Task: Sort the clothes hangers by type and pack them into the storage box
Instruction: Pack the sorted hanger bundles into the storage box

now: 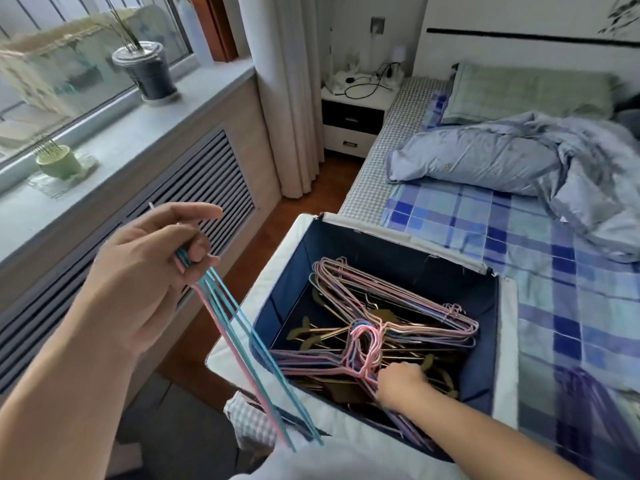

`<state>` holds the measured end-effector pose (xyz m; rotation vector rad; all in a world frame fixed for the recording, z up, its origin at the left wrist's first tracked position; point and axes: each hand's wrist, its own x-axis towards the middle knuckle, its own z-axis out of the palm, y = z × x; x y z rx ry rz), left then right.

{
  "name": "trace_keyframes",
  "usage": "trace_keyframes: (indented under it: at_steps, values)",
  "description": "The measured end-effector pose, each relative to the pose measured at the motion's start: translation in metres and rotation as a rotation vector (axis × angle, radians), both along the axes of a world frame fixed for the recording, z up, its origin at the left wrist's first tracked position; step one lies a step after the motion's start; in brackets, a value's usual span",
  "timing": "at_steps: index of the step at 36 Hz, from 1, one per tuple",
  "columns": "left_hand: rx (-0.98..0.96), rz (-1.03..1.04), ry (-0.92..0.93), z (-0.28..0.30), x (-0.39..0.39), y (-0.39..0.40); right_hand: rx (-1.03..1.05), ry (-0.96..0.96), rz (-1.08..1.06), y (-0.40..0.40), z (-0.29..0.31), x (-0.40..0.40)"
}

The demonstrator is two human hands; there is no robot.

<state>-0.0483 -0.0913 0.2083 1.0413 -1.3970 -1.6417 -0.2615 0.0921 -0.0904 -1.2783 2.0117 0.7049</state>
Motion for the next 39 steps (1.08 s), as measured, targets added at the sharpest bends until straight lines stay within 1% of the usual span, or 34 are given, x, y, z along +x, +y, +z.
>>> trace_keyframes:
  at_steps: [1, 2, 3, 4, 6, 7, 8, 9, 10, 11, 12, 13, 14, 17, 18, 21, 23, 24, 25, 27, 29, 31, 32, 33, 35, 36, 37, 39]
  values:
    - [0.004, -0.030, 0.025, 0.004, -0.004, 0.000, -0.035, -0.010, -0.026, -0.006, 0.016, -0.005]
    - [0.007, -0.066, 0.052, 0.009, -0.009, 0.000, -0.107, -0.074, -0.085, -0.014, 0.034, -0.012]
    - [0.007, -0.102, 0.075, 0.014, -0.013, 0.001, -0.189, -0.201, -0.189, -0.021, 0.057, -0.017]
    - [0.006, -0.141, 0.097, 0.019, -0.018, 0.004, -0.279, -0.382, -0.323, -0.028, 0.082, -0.021]
    - [-0.002, -0.230, 0.148, 0.027, -0.030, 0.010, -0.465, -0.815, -0.606, -0.037, 0.134, -0.022]
    - [0.002, -0.279, 0.181, 0.030, -0.037, 0.016, -0.557, -1.003, -0.688, -0.037, 0.157, -0.021]
    - [0.000, -0.319, 0.217, 0.034, -0.044, 0.020, -0.629, -1.146, -0.702, -0.038, 0.180, -0.020]
    - [0.000, -0.343, 0.241, 0.034, -0.051, 0.026, -0.648, -1.228, -0.666, -0.036, 0.195, -0.018]
    - [0.001, -0.358, 0.254, 0.034, -0.059, 0.030, -0.637, -1.249, -0.591, -0.035, 0.208, -0.015]
    - [0.001, -0.364, 0.261, 0.031, -0.067, 0.034, -0.622, -1.199, -0.489, -0.033, 0.216, -0.009]
    - [0.008, -0.359, 0.263, 0.028, -0.074, 0.037, -0.618, -1.105, -0.397, -0.030, 0.217, -0.003]
    - [0.013, -0.355, 0.263, 0.024, -0.079, 0.042, -0.653, -0.993, -0.353, -0.028, 0.216, 0.005]
    - [0.020, -0.362, 0.266, 0.020, -0.085, 0.047, -0.732, -0.892, -0.364, -0.027, 0.211, 0.010]
    - [0.039, -0.395, 0.237, 0.009, -0.095, 0.070, -1.098, -0.756, -0.536, -0.026, 0.199, 0.023]
    - [0.042, -0.406, 0.230, 0.005, -0.097, 0.078, -1.175, -0.701, -0.568, -0.025, 0.197, 0.023]
    - [0.062, -0.402, 0.212, 0.000, -0.106, 0.093, -1.264, -0.447, -0.512, -0.018, 0.198, 0.024]
    - [0.055, -0.460, 0.176, -0.001, -0.110, 0.092, -1.280, -0.296, -0.426, -0.013, 0.201, 0.023]
    - [0.012, -0.507, 0.109, -0.001, -0.111, 0.089, -1.276, -0.238, -0.390, -0.011, 0.203, 0.019]
    - [-0.073, -0.552, -0.002, -0.002, -0.111, 0.086, -1.267, -0.203, -0.357, -0.009, 0.203, 0.013]
    - [-0.312, -0.559, -0.295, -0.007, -0.106, 0.080, -1.222, -0.176, -0.281, -0.004, 0.206, -0.005]
    - [-0.667, -0.435, -0.636, -0.013, -0.091, 0.076, -1.107, -0.126, -0.177, 0.000, 0.214, -0.027]
    - [-1.026, -0.271, -0.966, -0.016, -0.077, 0.071, -0.936, -0.079, -0.053, 0.003, 0.227, -0.045]
    - [-1.142, -0.220, -1.058, -0.018, -0.072, 0.069, -0.854, -0.062, 0.030, 0.003, 0.234, -0.052]
    - [-1.211, -0.206, -1.086, -0.020, -0.070, 0.067, -0.790, -0.043, 0.123, 0.001, 0.240, -0.056]
    - [-1.296, -0.297, -1.053, -0.023, -0.074, 0.062, -0.718, -0.036, 0.282, -0.005, 0.252, -0.059]
    - [-1.299, -0.400, -1.036, -0.025, -0.078, 0.059, -0.697, -0.051, 0.329, -0.011, 0.259, -0.059]
    - [-1.236, -0.536, -1.003, -0.026, -0.083, 0.056, -0.673, -0.066, 0.361, -0.018, 0.264, -0.059]
    - [-0.896, -0.784, -0.881, -0.023, -0.087, 0.052, -0.632, -0.037, 0.469, -0.033, 0.271, -0.059]
